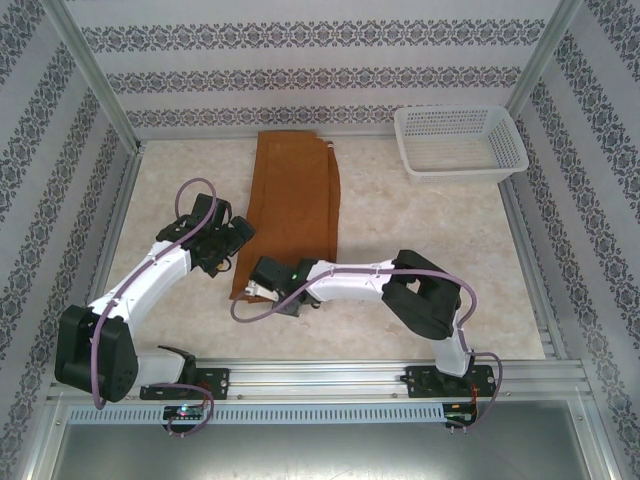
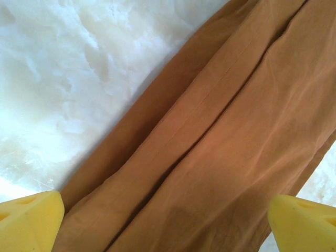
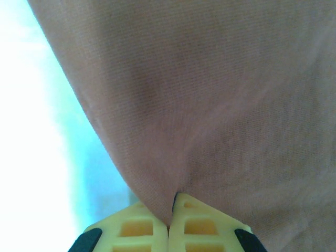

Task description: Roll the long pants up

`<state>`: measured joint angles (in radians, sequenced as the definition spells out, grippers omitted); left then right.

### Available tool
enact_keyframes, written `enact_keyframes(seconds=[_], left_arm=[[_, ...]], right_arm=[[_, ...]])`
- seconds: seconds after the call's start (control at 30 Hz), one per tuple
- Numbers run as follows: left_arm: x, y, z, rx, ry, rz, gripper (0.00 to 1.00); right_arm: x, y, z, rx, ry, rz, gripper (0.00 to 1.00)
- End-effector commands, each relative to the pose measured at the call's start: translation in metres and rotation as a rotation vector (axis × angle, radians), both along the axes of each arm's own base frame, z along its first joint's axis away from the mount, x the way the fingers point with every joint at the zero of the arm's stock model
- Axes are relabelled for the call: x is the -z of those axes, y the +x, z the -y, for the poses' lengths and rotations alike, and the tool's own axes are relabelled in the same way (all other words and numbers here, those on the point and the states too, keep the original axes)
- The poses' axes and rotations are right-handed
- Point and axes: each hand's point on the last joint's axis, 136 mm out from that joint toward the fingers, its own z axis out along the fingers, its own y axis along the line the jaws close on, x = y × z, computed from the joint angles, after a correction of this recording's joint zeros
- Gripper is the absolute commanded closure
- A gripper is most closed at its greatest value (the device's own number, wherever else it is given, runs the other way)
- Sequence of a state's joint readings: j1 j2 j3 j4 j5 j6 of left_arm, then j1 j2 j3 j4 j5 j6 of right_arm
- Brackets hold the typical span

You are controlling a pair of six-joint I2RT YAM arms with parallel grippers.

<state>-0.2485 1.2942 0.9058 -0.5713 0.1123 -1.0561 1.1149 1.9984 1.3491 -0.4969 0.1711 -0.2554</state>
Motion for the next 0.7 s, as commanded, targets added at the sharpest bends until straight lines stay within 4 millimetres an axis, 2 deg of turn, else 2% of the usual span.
enact_keyframes(seconds=[0.0,0.3,0.57,0.67], left_arm=[[-0.012,0.004,-0.005,-0.016,0.014,0.024,0.00],[-0.012,0.007,-0.002,-0.019,-0.007,0.028,0.00],[-0.005,0.000,-0.003,-0.028,-0.011,0.014,0.00],[-0.005,-0.002,-0.004,-0.029,-0.009,0.013,0.00]], right_arm=[[-0.014,-0.005,0.002,-0.014,-0.034,-0.060,1.00],[-0.053,-0.020,-0.002,0.037,0.015,-0.276,1.00],[-0.062,-0.018,-0.006,0.078,0.050,-0.434,1.00],[-0.067,-0.010,-0.007,0.107,0.072,-0.520,1.00]])
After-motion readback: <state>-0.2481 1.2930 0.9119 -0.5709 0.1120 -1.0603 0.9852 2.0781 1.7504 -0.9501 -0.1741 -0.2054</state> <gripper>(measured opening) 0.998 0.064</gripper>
